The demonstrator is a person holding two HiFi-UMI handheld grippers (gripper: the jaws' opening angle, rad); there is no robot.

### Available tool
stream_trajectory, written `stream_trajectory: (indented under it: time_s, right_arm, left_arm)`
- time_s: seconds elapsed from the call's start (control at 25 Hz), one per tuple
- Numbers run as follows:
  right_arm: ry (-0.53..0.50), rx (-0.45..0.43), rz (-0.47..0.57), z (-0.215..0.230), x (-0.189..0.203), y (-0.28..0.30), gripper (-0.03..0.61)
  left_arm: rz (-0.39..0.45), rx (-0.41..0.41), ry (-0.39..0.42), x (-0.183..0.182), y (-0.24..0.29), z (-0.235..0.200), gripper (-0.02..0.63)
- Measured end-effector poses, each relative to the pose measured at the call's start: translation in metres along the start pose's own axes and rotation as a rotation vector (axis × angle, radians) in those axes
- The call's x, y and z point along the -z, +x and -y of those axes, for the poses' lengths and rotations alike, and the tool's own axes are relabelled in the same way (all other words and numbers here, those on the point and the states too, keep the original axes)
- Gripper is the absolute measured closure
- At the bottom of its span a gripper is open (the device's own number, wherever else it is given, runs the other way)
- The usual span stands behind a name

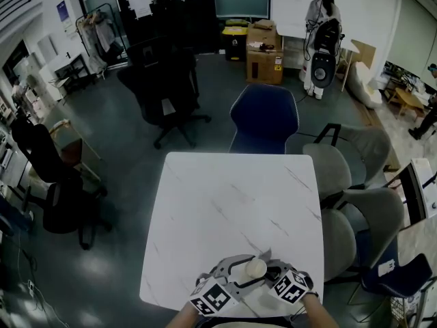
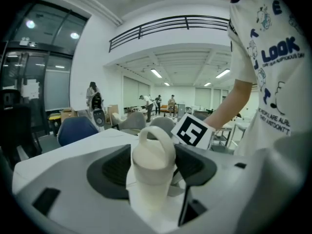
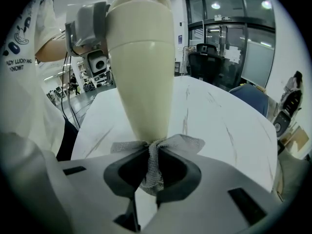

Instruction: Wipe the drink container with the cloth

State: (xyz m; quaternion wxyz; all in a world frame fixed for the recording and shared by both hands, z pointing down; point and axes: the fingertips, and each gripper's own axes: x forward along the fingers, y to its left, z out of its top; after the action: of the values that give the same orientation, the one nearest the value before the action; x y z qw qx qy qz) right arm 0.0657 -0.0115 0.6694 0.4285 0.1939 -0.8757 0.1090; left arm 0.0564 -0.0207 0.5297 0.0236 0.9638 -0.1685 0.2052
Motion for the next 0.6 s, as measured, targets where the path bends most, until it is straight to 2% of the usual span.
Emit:
stream_trajectory:
  time_s: [0.12, 0.32, 0.48, 0.6]
  right_arm:
    - [0.004, 0.005, 0.003, -0.0005, 0.0013, 0.0002, 0.531]
    - [0.003, 0.009, -0.002, -0.0001, 0.0025, 0.0019, 0.531]
    - [0.008, 0.009, -0.008, 0.0002, 0.0049, 0.0035, 0.531]
    - [0.007, 0.012, -0.007, 0.0005, 0.0044, 0.0032, 0.531]
  left_arm:
    - [-0.002, -0.095, -0.043, 0.0052, -0.0015, -0.0003, 0.348]
    - [0.006, -0.208, -0.103, 0.0065, -0.0050, -0.0017, 0.348]
    - [-0.008, -0.261, -0.129, 0.0087, -0.0037, -0.0008, 0.350]
    - [-0.009, -0.265, -0.131, 0.0092, -0.0033, -0.0009, 0.351]
